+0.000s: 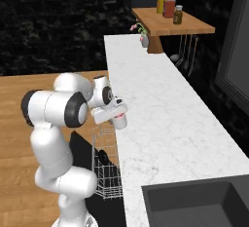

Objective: Pick up the cup and bowl from the counter, place them in the dishwasher, and close the dishwasher door.

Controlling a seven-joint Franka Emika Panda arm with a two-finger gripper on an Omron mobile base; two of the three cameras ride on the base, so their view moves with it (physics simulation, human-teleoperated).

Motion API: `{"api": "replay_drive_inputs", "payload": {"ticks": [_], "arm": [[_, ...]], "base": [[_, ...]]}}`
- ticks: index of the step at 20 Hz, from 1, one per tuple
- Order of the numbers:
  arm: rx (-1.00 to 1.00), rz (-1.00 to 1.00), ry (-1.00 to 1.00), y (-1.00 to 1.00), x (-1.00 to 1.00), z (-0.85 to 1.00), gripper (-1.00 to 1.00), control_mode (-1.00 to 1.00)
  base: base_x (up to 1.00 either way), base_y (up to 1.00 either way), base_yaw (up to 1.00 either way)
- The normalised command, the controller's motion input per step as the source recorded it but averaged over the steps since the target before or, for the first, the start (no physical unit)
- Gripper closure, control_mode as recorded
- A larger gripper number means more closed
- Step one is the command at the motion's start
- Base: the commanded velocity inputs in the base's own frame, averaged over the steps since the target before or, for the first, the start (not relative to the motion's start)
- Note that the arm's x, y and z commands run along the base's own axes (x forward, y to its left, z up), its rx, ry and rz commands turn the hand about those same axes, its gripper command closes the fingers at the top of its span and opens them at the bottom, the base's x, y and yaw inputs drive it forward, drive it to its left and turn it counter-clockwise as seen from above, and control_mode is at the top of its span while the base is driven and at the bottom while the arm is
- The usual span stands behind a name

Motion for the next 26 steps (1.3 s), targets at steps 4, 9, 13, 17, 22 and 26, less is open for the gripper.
{"api": "replay_drive_inputs", "payload": {"ticks": [4, 9, 13, 17, 22, 26], "arm": [[0.00, 0.00, 0.00, 0.62, -1.00, -0.19, 1.00, -1.00], [0.00, 0.00, 0.02, 0.65, -0.84, -0.61, 1.00, -1.00], [-0.01, -0.01, 0.06, 0.40, -0.04, -0.99, 1.00, -1.00], [0.00, -0.03, 0.05, 0.19, 0.29, -1.00, 1.00, -1.00], [0.00, -0.04, 0.02, 0.04, 0.48, -0.96, 1.00, -1.00], [-0.01, -0.05, 0.00, 0.00, 0.53, -0.75, 1.00, -1.00]], "base": [[0.00, 0.00, 0.00], [0.00, 0.00, 0.00], [0.00, 0.00, 0.00], [0.00, 0.00, 0.00], [0.00, 0.00, 0.00], [0.00, 0.00, 0.00]]}}
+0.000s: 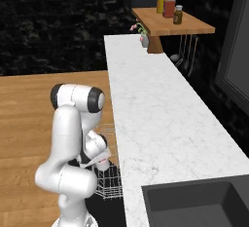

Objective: Pick up the cup and bowl from the counter, place them in the dishwasher, and close the dishwasher door.

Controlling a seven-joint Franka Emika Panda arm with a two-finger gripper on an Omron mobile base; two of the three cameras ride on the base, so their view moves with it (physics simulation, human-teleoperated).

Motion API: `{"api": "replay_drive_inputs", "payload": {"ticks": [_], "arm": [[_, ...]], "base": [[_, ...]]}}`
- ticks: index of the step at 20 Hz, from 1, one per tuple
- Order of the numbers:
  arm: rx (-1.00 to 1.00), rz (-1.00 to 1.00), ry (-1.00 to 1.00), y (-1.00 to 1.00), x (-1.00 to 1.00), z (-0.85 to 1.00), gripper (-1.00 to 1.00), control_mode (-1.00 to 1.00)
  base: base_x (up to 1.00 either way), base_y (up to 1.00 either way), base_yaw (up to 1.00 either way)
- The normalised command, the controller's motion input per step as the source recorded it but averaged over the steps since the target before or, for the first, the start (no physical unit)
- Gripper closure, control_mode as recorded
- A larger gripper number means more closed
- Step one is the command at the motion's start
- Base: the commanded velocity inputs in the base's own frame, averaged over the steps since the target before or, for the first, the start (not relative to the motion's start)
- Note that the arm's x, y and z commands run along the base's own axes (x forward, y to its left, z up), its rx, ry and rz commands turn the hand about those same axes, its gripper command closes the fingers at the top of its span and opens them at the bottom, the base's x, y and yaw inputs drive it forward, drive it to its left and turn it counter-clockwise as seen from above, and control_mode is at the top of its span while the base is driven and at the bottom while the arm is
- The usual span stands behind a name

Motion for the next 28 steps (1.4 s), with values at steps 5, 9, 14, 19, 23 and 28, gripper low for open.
{"api": "replay_drive_inputs", "payload": {"ticks": [5, 9, 14, 19, 23, 28], "arm": [[-0.01, -0.07, 0.00, 0.00, 0.50, -0.64, 1.00, -1.00], [0.00, -0.07, 0.00, 0.00, 0.50, -0.52, 1.00, -1.00], [0.00, -0.08, 0.00, 0.00, 0.54, -0.36, 1.00, -1.00], [0.00, -0.08, 0.00, 0.01, 0.22, -0.20, -1.00, -1.00], [0.00, -0.07, 0.00, 0.13, 0.00, -0.06, -1.00, -1.00], [0.00, -0.06, -0.05, 0.06, -0.13, 0.22, -1.00, -1.00]], "base": [[0.00, 0.00, 0.00], [0.00, 0.00, 0.00], [0.00, 0.00, 0.00], [0.00, 0.00, 0.00], [0.00, 0.00, 0.00], [0.00, 0.00, 0.00]]}}
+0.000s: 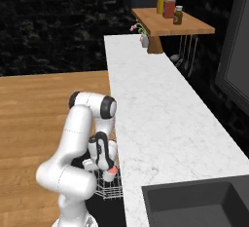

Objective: Pick up the cup and bowl from the counter, place them in the dishwasher, and close the dishwasher door.

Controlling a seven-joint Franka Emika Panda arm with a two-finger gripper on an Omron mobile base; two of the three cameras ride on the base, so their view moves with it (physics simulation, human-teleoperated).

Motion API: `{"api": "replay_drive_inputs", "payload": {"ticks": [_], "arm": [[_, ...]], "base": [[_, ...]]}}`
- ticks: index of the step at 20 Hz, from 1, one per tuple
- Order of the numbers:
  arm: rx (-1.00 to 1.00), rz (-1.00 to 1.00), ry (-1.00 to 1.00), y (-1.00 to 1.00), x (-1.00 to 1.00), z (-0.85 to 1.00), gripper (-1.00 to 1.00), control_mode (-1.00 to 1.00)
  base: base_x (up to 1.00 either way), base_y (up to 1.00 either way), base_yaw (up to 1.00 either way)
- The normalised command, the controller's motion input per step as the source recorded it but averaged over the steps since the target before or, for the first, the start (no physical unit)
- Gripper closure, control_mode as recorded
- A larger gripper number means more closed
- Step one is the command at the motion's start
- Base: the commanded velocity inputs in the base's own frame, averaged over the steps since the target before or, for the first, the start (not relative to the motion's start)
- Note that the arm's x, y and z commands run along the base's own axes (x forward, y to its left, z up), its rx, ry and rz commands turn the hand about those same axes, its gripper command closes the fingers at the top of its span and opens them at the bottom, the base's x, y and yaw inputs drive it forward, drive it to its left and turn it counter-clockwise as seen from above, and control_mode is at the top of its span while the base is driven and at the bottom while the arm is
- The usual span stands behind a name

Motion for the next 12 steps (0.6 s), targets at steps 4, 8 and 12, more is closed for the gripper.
{"api": "replay_drive_inputs", "payload": {"ticks": [4, 8, 12], "arm": [[0.00, -0.04, -0.16, 0.04, -0.44, 0.96, -1.00, -1.00], [0.00, -0.01, -0.13, 0.23, -0.40, 1.00, -1.00, -1.00], [0.00, 0.00, -0.10, 0.49, -0.15, 1.00, -1.00, -1.00]], "base": [[0.00, 0.00, 0.00], [0.00, 0.00, 0.00], [0.00, 0.00, 0.00]]}}
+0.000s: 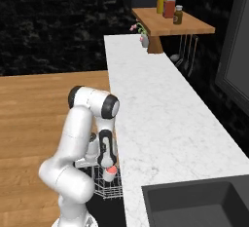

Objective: Pick up the cup and bowl from the counter, place them in the dishwasher, and close the dishwasher door.

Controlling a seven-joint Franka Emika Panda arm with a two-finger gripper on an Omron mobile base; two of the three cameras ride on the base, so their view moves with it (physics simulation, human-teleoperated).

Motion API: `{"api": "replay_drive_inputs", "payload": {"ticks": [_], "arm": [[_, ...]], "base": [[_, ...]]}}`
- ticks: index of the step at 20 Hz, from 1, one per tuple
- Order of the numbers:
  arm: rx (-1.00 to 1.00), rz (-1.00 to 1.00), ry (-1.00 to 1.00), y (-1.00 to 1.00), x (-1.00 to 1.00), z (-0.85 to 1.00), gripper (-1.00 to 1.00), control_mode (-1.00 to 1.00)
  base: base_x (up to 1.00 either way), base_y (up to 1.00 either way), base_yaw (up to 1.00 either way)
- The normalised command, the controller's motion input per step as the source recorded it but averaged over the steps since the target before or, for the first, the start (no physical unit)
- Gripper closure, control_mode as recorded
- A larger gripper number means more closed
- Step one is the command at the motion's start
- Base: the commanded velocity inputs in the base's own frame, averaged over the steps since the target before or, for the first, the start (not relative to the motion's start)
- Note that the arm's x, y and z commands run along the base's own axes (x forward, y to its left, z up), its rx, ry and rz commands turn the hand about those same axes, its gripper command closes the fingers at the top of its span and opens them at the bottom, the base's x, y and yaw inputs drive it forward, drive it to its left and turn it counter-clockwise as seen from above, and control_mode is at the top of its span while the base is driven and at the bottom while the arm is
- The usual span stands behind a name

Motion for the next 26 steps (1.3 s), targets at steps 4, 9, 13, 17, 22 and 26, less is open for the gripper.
{"api": "replay_drive_inputs", "payload": {"ticks": [4, 9, 13, 17, 22, 26], "arm": [[-0.04, -0.01, -0.13, 0.70, -0.23, 1.00, -1.00, -1.00], [-0.11, -0.02, -0.17, 0.95, -0.31, 1.00, -1.00, -1.00], [-0.17, -0.05, -0.20, 1.00, -0.27, 1.00, -1.00, -1.00], [-0.23, -0.15, -0.15, 1.00, -0.15, 1.00, -1.00, -1.00], [-0.24, -0.23, -0.06, 1.00, -0.02, 1.00, -1.00, -1.00], [-0.21, -0.23, -0.02, 1.00, 0.00, 1.00, -1.00, -1.00]], "base": [[0.00, 0.00, 0.00], [0.00, 0.00, 0.00], [0.00, 0.00, 0.00], [0.00, 0.00, 0.00], [0.00, 0.00, 0.00], [0.00, 0.00, 0.00]]}}
